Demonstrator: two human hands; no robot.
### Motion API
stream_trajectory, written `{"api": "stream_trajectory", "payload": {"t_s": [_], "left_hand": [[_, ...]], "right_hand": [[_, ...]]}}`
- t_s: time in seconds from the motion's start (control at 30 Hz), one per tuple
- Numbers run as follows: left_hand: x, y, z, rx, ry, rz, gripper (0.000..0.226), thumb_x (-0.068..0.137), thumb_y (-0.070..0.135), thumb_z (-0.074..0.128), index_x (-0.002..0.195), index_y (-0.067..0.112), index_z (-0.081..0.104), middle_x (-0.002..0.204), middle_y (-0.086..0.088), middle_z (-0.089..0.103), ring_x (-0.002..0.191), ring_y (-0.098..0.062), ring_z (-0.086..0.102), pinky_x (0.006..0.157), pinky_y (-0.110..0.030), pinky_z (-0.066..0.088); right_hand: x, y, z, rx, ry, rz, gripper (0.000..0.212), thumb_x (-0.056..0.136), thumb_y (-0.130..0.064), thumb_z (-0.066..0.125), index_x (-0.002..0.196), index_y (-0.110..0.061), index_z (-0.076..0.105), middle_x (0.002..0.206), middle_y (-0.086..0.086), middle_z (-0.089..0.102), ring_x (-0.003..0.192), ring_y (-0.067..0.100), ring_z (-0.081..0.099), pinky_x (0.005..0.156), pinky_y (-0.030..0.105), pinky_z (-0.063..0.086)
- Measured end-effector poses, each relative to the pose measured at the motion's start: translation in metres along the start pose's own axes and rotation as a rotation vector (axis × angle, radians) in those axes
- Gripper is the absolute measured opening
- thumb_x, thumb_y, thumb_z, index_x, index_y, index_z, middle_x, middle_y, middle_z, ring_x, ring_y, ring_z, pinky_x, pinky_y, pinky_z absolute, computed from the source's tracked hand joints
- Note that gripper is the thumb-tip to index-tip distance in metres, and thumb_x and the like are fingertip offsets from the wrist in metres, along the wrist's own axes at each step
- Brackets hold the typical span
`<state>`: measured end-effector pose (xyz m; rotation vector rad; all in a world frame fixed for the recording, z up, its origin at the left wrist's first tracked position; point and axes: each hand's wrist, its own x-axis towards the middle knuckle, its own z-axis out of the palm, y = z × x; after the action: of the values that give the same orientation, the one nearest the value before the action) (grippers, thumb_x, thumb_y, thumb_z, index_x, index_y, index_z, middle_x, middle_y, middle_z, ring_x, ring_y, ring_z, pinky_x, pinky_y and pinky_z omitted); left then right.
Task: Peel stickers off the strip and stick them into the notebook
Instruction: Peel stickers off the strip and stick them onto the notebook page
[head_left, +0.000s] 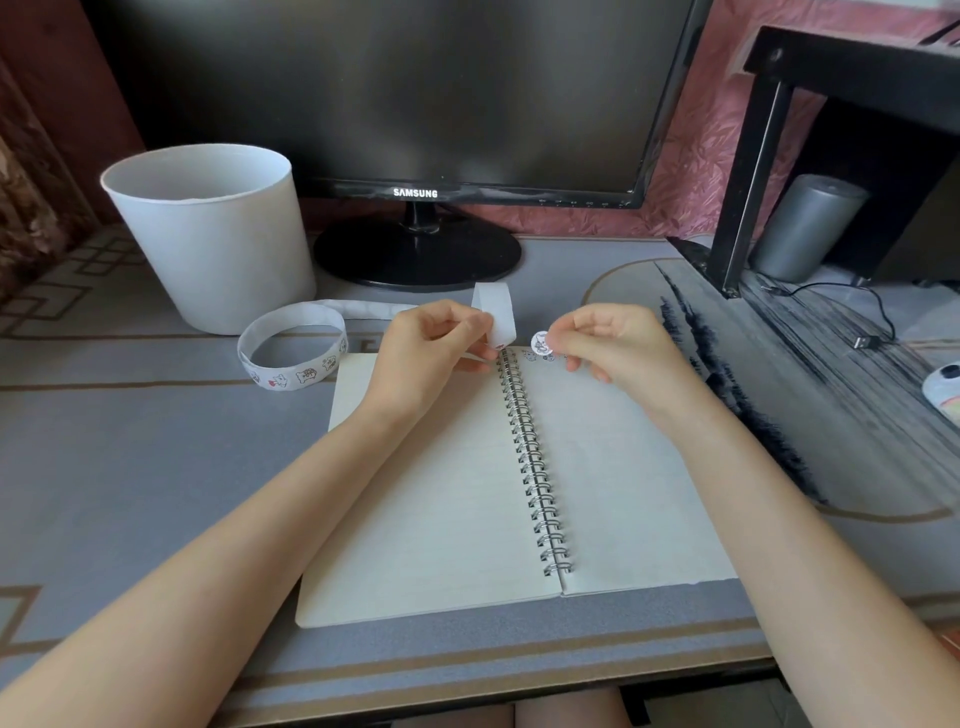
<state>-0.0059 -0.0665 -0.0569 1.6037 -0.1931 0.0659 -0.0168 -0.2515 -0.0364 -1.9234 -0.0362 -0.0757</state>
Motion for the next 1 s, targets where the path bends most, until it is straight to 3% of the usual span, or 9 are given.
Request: {"api": "stream_trajectory", "payload": {"t_s": [0.13, 0.33, 0.57, 0.73, 1.0], "left_hand": [[0.0, 0.0, 0.0, -0.001, 0.005, -0.002, 0.02, 0.094, 0.01, 0.057, 0.075, 0.007, 0.063, 0.072, -0.007, 0.066, 0.065, -0.011, 0.065, 0.065, -0.023, 0.057], [0.001, -0.001, 0.0, 0.009, 0.006, -0.003, 0.02, 0.093, 0.01, 0.057, 0.074, 0.009, 0.063, 0.07, -0.005, 0.067, 0.065, -0.01, 0.065, 0.064, -0.023, 0.056], [0.0, -0.001, 0.0, 0.009, 0.004, -0.001, 0.019, 0.094, 0.011, 0.057, 0.077, 0.006, 0.064, 0.072, -0.007, 0.067, 0.064, -0.009, 0.064, 0.062, -0.02, 0.054], [0.0, -0.001, 0.001, 0.008, 0.003, -0.002, 0.017, 0.093, 0.01, 0.057, 0.08, 0.002, 0.064, 0.072, -0.009, 0.066, 0.064, -0.009, 0.063, 0.063, -0.021, 0.055], [0.001, -0.002, 0.0, 0.018, 0.001, 0.0, 0.017, 0.093, 0.01, 0.057, 0.081, 0.001, 0.065, 0.076, -0.013, 0.067, 0.067, -0.013, 0.064, 0.064, -0.022, 0.055]], "right_hand": [[0.003, 0.006, 0.003, -0.065, -0.02, 0.096, 0.001, 0.079, -0.015, 0.072, 0.08, -0.014, 0.071, 0.071, 0.001, 0.067, 0.052, 0.002, 0.051, 0.047, 0.008, 0.035], [0.005, 0.01, 0.007, -0.089, -0.003, 0.085, 0.004, 0.08, -0.007, 0.07, 0.085, -0.006, 0.07, 0.066, 0.002, 0.065, 0.042, -0.001, 0.044, 0.049, 0.008, 0.039], [0.007, 0.014, 0.01, -0.108, -0.008, 0.074, 0.002, 0.08, -0.007, 0.07, 0.079, -0.009, 0.07, 0.068, 0.003, 0.067, 0.053, 0.007, 0.048, 0.048, 0.009, 0.038], [0.007, 0.016, 0.011, -0.136, 0.013, 0.081, 0.004, 0.078, -0.012, 0.072, 0.074, -0.014, 0.07, 0.072, 0.003, 0.07, 0.065, 0.013, 0.053, 0.057, 0.021, 0.04], [0.007, 0.015, 0.012, -0.145, 0.017, 0.083, 0.006, 0.077, -0.012, 0.072, 0.073, -0.015, 0.07, 0.071, 0.003, 0.07, 0.063, 0.012, 0.053, 0.058, 0.024, 0.04]]}}
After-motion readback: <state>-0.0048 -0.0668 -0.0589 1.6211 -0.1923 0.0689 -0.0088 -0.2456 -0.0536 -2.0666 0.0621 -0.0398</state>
